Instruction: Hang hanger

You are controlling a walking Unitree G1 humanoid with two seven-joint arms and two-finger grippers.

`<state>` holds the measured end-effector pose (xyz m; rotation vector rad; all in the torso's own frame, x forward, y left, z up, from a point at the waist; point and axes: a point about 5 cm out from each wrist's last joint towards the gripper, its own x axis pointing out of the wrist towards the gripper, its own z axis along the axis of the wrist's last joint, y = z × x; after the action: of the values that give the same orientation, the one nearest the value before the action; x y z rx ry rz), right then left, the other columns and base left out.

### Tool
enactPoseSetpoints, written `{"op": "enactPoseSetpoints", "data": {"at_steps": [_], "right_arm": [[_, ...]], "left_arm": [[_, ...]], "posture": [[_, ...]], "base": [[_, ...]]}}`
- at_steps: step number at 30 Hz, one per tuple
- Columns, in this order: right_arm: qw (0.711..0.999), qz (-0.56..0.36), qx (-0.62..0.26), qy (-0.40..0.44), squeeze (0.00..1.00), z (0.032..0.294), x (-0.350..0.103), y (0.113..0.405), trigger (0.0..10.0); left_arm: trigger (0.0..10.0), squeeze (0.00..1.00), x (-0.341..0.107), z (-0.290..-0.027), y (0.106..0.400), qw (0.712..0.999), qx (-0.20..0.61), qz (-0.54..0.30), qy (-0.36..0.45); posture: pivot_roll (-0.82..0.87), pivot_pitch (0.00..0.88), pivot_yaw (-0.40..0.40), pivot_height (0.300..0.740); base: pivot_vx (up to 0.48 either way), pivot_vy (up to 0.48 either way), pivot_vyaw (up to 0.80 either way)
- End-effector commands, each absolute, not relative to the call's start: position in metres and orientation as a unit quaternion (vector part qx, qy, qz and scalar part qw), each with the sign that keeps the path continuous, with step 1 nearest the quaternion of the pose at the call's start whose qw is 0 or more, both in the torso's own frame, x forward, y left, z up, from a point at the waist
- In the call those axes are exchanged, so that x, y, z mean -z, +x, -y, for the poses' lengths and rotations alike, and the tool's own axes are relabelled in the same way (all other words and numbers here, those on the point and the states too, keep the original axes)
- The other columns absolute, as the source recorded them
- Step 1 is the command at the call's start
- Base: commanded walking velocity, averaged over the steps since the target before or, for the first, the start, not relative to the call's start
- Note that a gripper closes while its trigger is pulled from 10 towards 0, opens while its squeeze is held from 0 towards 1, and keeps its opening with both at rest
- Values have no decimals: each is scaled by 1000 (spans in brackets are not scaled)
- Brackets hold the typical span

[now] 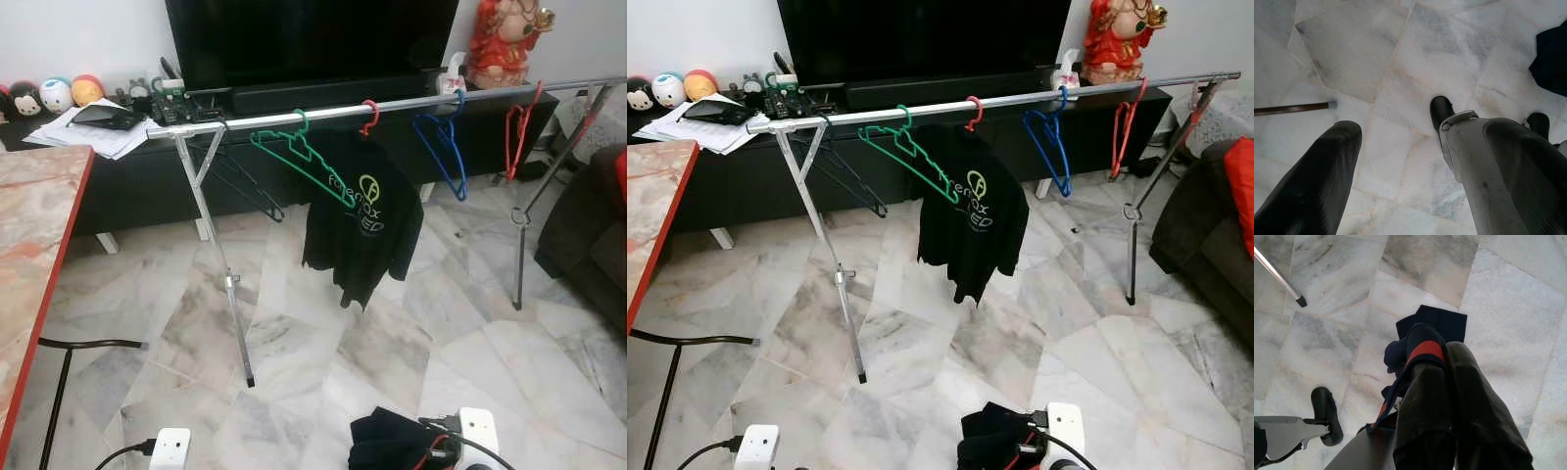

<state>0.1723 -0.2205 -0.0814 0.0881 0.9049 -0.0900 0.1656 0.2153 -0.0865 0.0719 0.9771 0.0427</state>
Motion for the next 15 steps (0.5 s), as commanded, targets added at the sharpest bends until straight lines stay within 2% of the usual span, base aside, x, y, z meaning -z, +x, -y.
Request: {"op": "enactPoseSetpoints", "data": {"at_steps": [1,5,11,15], "right_arm": [[898,-435,51,42,0,226,81,169,10000],[907,-414,69,36,0,237,75,175,10000],[941,-317,111,41,0,250,49,211,10000],[961,-254,104,30,0,257,30,229,10000]], "left_arm": [[10000,0,88,-213,164,882,-14,-470,41],[10000,0,87,-211,167,883,-13,-468,37],[10000,0,86,-211,168,883,-12,-467,37],[10000,0,87,-212,166,882,-12,-470,38]], "posture": [[-98,0,-39,740],[-95,0,-36,740],[-98,0,-34,740],[-109,0,-30,740]], "base": [[0,-420,0],[0,-457,0],[0,-469,0],[0,-469,0]]}}
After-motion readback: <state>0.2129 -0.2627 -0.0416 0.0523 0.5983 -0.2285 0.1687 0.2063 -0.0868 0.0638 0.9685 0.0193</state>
